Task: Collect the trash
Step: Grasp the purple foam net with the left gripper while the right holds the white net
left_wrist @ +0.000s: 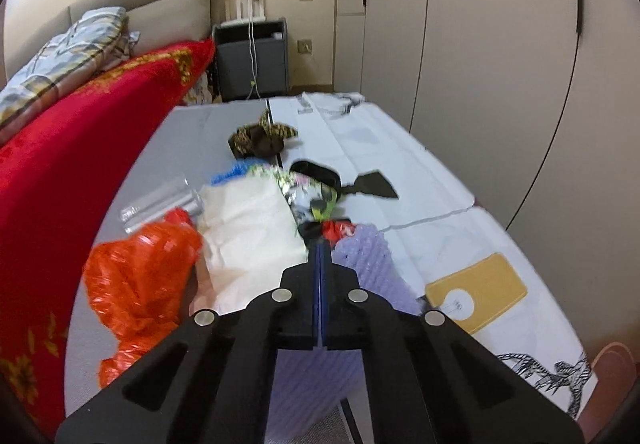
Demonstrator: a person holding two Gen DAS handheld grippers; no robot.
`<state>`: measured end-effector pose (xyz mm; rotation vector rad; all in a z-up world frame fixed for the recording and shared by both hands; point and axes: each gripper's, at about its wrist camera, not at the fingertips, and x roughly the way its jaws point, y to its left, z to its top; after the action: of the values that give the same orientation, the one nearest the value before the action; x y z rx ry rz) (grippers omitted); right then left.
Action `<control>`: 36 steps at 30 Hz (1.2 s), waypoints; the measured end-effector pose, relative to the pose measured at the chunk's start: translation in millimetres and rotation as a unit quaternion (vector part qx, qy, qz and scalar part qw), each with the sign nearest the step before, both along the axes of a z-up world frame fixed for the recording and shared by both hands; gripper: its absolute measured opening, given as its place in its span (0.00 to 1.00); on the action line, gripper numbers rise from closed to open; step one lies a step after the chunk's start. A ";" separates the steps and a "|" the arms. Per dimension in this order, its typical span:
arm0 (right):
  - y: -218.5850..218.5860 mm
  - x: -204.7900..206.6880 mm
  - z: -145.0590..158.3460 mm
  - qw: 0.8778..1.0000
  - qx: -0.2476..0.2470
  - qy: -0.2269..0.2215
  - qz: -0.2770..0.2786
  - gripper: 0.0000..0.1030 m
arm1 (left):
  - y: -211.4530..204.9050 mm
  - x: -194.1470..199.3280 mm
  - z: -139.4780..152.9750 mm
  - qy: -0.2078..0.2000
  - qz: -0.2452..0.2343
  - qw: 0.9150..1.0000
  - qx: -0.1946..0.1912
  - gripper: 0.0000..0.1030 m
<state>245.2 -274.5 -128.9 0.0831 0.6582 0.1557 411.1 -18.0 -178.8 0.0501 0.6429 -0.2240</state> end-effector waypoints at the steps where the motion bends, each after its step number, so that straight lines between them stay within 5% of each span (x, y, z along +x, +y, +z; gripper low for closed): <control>1: -0.4 -0.7 0.8 1.000 0.001 -0.001 -0.001 0.13 | 0.7 -1.5 3.4 -0.005 -0.001 1.000 -0.003 0.00; 17: -1.8 -24.4 17.8 0.999 0.025 -0.036 -0.003 0.13 | -0.4 -68.5 91.7 -0.065 -0.035 0.997 -0.015 0.03; 18: -1.9 -26.5 18.7 0.999 0.031 -0.035 -0.003 0.13 | 2.5 -68.4 89.0 -0.055 -0.026 0.998 -0.015 0.08; 20: -1.1 -28.8 21.3 0.999 0.037 -0.036 -0.002 0.13 | 6.5 -68.3 83.6 -0.044 -0.006 0.999 -0.010 0.68; 21: 0.5 -30.6 22.4 0.999 0.036 -0.038 0.000 0.13 | 8.5 -69.0 78.7 -0.046 0.006 0.999 -0.005 0.73; 28: 7.9 -31.9 17.9 0.999 0.017 -0.031 0.017 0.13 | 4.1 -50.7 34.5 -0.010 -0.009 1.000 0.023 0.72; 33: 6.1 -16.3 7.3 1.000 0.011 -0.010 0.014 0.13 | 5.2 -28.8 6.1 0.018 -0.001 1.000 0.020 0.62; 36: 7.8 -9.3 1.0 1.000 0.010 0.000 0.015 0.13 | 8.0 -18.7 -5.2 0.037 -0.004 0.999 0.011 0.23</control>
<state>235.9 -266.7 -127.9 0.0922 0.6586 0.1904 392.5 -10.0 -184.0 0.0662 0.7184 -0.2278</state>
